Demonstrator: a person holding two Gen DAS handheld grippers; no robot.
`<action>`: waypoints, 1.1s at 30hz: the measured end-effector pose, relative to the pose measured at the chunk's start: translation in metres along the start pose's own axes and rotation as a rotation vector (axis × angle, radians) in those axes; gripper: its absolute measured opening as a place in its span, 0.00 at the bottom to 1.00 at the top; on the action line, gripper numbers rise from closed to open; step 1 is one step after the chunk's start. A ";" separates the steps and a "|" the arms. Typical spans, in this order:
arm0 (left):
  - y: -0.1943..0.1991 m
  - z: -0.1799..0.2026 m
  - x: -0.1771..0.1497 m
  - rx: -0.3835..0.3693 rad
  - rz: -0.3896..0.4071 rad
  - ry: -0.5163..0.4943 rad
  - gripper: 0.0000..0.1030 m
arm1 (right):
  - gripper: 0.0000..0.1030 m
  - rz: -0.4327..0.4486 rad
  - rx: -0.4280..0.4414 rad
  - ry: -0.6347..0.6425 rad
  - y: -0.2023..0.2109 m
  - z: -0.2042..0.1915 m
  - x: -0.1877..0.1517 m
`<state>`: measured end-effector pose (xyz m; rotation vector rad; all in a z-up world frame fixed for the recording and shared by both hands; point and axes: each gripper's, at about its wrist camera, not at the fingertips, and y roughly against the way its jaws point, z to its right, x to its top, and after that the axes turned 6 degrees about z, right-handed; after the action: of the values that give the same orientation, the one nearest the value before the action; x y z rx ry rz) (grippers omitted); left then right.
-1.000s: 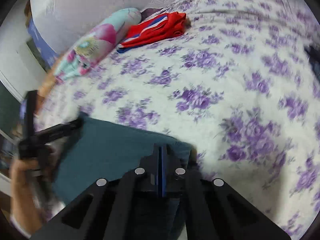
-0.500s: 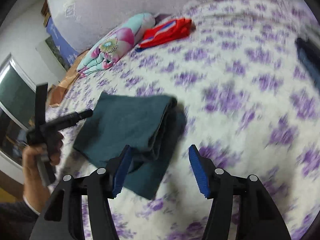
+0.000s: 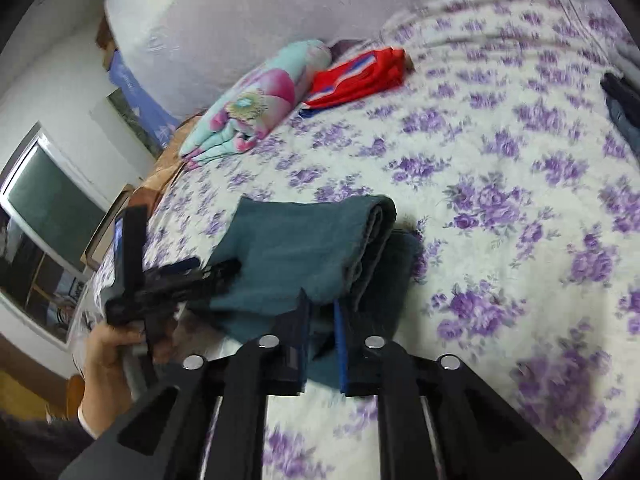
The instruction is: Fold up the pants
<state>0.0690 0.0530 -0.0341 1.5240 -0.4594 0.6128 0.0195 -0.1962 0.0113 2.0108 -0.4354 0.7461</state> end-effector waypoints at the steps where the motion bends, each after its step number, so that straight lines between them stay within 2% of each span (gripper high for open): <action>1: -0.003 0.001 -0.001 0.010 -0.006 -0.014 0.96 | 0.13 -0.023 -0.023 -0.005 -0.002 0.004 -0.004; 4: -0.008 0.000 -0.003 0.005 -0.018 -0.009 0.96 | 0.13 -0.095 -0.119 -0.055 -0.014 0.024 -0.013; 6: -0.005 -0.002 -0.001 -0.004 -0.025 -0.016 0.96 | 0.15 -0.056 -0.101 -0.075 -0.007 0.029 -0.007; 9: 0.001 -0.005 0.002 0.000 -0.019 -0.012 0.96 | 0.69 0.029 -0.058 -0.096 0.002 0.025 0.008; 12: 0.005 -0.007 0.000 -0.006 -0.014 -0.003 0.96 | 0.69 0.034 -0.011 -0.039 -0.007 0.006 0.013; 14: 0.001 -0.006 -0.003 -0.010 -0.030 -0.001 0.96 | 0.67 0.004 -0.030 -0.016 -0.022 0.000 0.012; 16: -0.002 -0.005 -0.007 -0.008 -0.032 -0.002 0.96 | 0.44 -0.064 -0.083 -0.005 -0.046 -0.001 0.008; 17: -0.002 -0.005 -0.008 -0.006 -0.028 -0.004 0.96 | 0.21 -0.096 -0.089 -0.012 -0.056 0.001 0.006; 19: -0.001 -0.005 -0.007 -0.005 -0.028 -0.011 0.96 | 0.20 -0.077 -0.087 -0.005 -0.054 -0.001 0.004; 22: 0.005 -0.007 -0.006 -0.014 -0.021 -0.026 0.96 | 0.19 -0.007 -0.023 0.006 -0.020 -0.012 0.006; 25: 0.011 -0.011 -0.003 -0.030 -0.003 -0.019 0.96 | 0.23 -0.010 -0.047 0.050 -0.001 -0.020 -0.001; 26: 0.010 -0.010 -0.002 -0.028 -0.004 -0.022 0.96 | 0.29 -0.033 -0.076 0.061 -0.005 -0.018 -0.004; 27: 0.005 -0.008 -0.002 -0.014 -0.017 -0.035 0.96 | 0.54 -0.083 -0.143 0.081 -0.016 -0.013 -0.009; 28: -0.001 -0.007 -0.003 0.001 -0.035 -0.047 0.96 | 0.62 -0.109 -0.196 0.088 -0.025 -0.008 -0.011; 29: -0.003 -0.005 -0.003 0.005 -0.044 -0.052 0.96 | 0.62 -0.120 -0.229 0.093 -0.030 -0.005 -0.012; 30: -0.002 -0.005 -0.003 0.003 -0.041 -0.057 0.96 | 0.61 -0.111 -0.215 0.087 -0.027 -0.001 -0.009; 31: 0.001 -0.006 -0.001 -0.001 -0.033 -0.061 0.96 | 0.61 -0.082 -0.203 0.075 -0.019 0.000 -0.005; 33: 0.014 -0.013 0.007 0.011 0.010 -0.049 0.96 | 0.61 0.033 -0.203 0.077 0.005 0.000 0.008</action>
<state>0.0645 0.0663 -0.0193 1.5509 -0.5015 0.5875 0.0230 -0.1983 0.0198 1.7838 -0.4798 0.7658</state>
